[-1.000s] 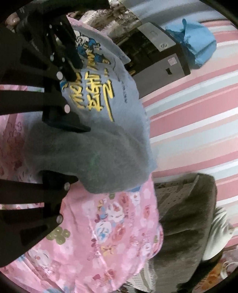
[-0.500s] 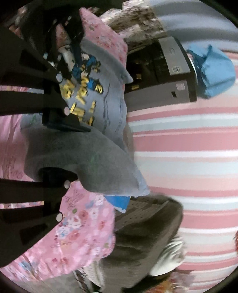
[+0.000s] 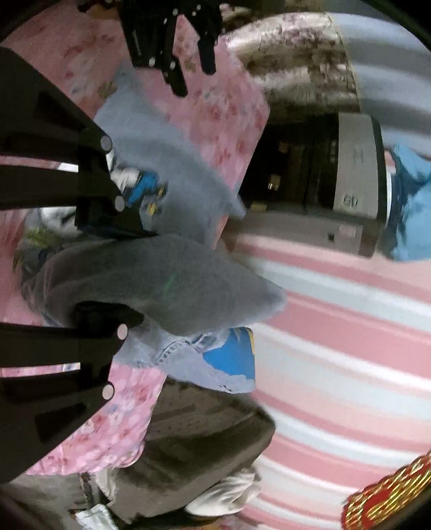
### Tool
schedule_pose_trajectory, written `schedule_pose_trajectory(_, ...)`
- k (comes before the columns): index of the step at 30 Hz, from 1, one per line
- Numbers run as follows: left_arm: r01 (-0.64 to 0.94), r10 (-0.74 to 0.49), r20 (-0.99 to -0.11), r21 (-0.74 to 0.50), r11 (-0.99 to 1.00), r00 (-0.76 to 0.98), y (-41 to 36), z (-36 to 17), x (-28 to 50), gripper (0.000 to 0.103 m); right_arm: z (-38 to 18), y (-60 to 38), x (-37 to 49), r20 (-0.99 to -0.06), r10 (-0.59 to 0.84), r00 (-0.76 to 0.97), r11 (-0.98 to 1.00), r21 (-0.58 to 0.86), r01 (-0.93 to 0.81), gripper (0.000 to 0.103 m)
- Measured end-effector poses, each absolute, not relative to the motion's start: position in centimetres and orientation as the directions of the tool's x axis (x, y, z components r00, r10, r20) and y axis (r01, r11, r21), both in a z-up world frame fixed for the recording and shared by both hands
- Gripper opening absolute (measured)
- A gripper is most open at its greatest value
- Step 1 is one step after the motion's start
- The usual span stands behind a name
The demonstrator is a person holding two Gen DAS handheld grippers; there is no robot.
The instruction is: Fold large clothes
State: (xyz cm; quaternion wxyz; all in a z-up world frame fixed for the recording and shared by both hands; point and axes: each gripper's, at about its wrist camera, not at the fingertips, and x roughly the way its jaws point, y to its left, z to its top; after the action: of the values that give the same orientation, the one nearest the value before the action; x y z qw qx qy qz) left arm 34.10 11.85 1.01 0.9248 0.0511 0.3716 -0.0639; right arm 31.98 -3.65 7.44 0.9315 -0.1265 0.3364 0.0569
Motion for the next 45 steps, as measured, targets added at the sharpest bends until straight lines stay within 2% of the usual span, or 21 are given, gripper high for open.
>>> schedule_pose_trajectory(3,0.146,-0.077,-0.688,0.042,0.988,0.722,13.2,1.1,34.0,0.062,7.2,0.1,32.0,-0.65,0.058,0.758,0.942,-0.215,-0.256,0.03)
schedule_pose_trajectory(6,0.136,-0.058,-0.69,0.059,0.989,0.722,14.0,0.6,33.4,0.065,3.7,3.1,33.1,-0.722,0.042,0.691,0.918,-0.245,-0.311,0.03)
schedule_pose_trajectory(9,0.136,-0.045,-0.703,0.074,0.988,0.71,14.4,-0.3,33.1,0.066,0.2,4.2,33.4,-0.751,0.008,0.66,0.898,-0.284,-0.334,0.031)
schedule_pose_trajectory(13,0.133,-0.036,-0.717,0.08,0.988,0.697,14.7,-1.5,32.7,0.072,0.1,4.3,32.6,-0.727,0.005,0.686,0.886,-0.315,-0.34,0.033)
schedule_pose_trajectory(15,0.129,-0.043,-0.717,0.066,0.99,0.695,14.8,-1.5,32.5,0.077,0.6,4.0,32.4,-0.722,0.029,0.691,0.891,-0.294,-0.345,0.04)
schedule_pose_trajectory(17,0.125,-0.053,-0.715,0.049,0.991,0.697,14.8,-1.4,32.1,0.081,1.4,3.7,31.8,-0.723,0.062,0.688,0.894,-0.266,-0.36,0.058)
schedule_pose_trajectory(19,0.128,-0.054,-0.712,0.051,0.99,0.7,14.7,-1.2,31.7,0.082,2.5,3.6,30.5,-0.721,0.11,0.684,0.89,-0.235,-0.391,0.071)
schedule_pose_trajectory(25,0.136,-0.057,-0.707,0.056,0.989,0.705,14.3,-0.6,30.8,0.085,6.0,0.9,26.7,-0.685,0.18,0.705,0.889,-0.193,-0.415,0.071)
schedule_pose_trajectory(28,0.141,-0.064,-0.706,0.051,0.989,0.705,13.9,-0.3,30.6,0.085,6.6,-2.1,26.3,-0.679,0.154,0.718,0.917,-0.173,-0.36,0.071)
schedule_pose_trajectory(38,0.185,-0.09,-0.689,0.066,0.981,0.72,10.5,1.4,30.2,0.085,4.5,-12.9,27.3,-0.679,0.072,0.731,0.992,-0.025,-0.12,0.071)
schedule_pose_trajectory(45,0.18,-0.155,-0.644,-0.026,0.983,0.749,9.2,5.6,32.0,0.087,3.9,-16.0,27.7,-0.661,0.079,0.746,0.997,0.062,-0.051,0.071)
